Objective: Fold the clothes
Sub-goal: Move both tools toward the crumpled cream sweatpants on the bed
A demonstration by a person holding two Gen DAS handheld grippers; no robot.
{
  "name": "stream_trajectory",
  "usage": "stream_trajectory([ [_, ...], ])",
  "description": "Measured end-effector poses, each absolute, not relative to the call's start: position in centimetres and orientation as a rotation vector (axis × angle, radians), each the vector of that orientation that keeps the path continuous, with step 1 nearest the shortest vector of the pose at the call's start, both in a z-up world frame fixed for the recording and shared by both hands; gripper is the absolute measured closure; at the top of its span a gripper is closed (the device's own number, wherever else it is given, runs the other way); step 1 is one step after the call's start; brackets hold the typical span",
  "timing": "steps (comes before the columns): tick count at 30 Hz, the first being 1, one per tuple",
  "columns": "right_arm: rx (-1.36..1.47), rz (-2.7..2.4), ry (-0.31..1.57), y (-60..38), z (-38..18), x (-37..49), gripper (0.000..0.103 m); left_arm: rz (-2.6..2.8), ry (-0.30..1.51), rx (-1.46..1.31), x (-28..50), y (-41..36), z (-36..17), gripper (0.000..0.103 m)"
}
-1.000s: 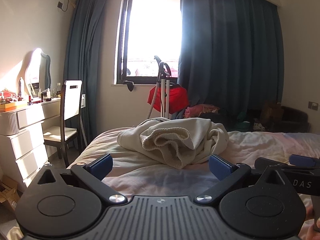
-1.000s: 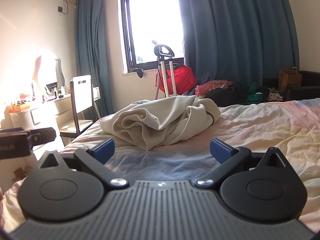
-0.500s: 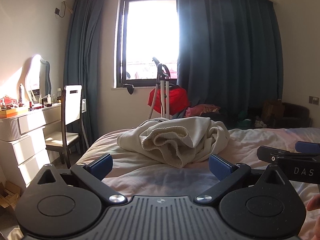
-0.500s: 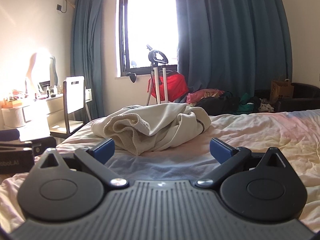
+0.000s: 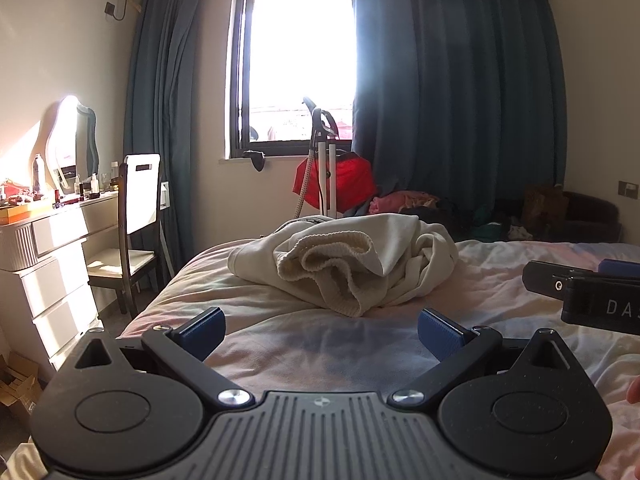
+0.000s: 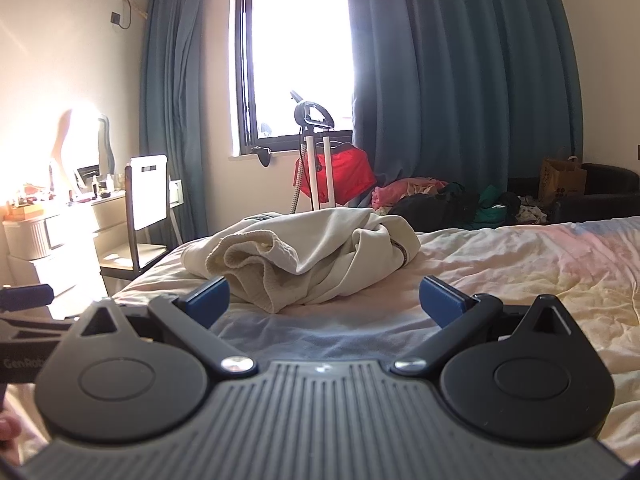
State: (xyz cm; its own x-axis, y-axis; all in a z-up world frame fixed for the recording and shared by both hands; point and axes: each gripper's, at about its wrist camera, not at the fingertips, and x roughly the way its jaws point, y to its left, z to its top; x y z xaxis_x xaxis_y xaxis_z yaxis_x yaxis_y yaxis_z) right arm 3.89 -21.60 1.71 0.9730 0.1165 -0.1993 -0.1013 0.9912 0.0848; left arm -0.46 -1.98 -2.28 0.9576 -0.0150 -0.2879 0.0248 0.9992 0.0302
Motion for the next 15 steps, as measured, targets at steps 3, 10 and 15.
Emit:
stream_trajectory([
  [3, 0.073, 0.106, 0.214, -21.7, 1.6, 4.0, 0.000, -0.023, 0.299, 0.032, -0.4, -2.0, -2.4, 0.000],
  [10, 0.080, 0.106, 0.206, -22.0, 1.7, 4.1, 0.000, -0.046, 0.299, 0.087, -0.1, -2.9, -3.1, 0.000],
  [15, 0.124, 0.099, 0.218, -22.7, 1.8, 4.2, 0.000, -0.067, 0.290, 0.144, 0.3, -3.6, -4.0, 0.000],
])
